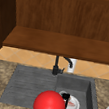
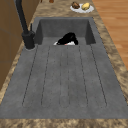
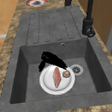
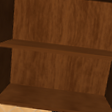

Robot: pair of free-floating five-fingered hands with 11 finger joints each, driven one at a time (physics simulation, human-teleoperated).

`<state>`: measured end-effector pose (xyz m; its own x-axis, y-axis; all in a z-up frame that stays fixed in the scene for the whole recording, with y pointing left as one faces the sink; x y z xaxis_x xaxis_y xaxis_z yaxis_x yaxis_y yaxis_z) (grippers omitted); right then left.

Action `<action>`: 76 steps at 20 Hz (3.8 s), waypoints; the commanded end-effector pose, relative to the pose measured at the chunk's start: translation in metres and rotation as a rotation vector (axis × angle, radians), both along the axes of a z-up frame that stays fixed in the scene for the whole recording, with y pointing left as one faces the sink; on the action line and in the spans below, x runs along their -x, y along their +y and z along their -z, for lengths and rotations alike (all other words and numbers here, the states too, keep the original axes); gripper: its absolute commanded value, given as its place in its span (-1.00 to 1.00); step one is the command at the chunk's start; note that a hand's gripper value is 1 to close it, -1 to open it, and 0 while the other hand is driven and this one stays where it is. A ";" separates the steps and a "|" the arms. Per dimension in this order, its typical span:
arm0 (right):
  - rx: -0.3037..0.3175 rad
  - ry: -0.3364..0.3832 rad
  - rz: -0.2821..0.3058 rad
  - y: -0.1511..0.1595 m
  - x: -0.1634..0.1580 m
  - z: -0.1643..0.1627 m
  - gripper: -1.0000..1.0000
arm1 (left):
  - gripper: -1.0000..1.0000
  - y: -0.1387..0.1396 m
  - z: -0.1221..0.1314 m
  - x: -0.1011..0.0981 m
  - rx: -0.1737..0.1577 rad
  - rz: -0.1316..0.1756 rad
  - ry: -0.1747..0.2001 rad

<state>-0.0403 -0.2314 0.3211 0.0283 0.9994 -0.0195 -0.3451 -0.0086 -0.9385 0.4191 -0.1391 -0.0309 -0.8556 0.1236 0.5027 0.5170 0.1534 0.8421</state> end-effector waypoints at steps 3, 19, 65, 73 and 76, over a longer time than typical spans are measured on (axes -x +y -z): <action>0.000 0.000 0.000 0.000 0.000 0.000 0.00 | -1.00 -0.017 -0.010 0.001 -0.017 -0.024 0.047; 0.000 0.000 0.000 0.000 0.000 0.000 0.00 | -1.00 -0.060 0.021 0.009 -0.020 0.014 0.002; 0.000 0.000 0.000 0.000 0.000 0.000 0.00 | -1.00 -0.052 0.005 0.047 0.008 0.008 -0.396; 0.000 0.000 0.000 0.000 0.000 0.000 0.00 | -1.00 -0.051 0.004 0.057 0.031 0.069 -0.363; 0.000 0.000 0.000 0.000 0.000 0.000 0.00 | -1.00 -0.051 0.004 0.062 0.037 0.080 -0.350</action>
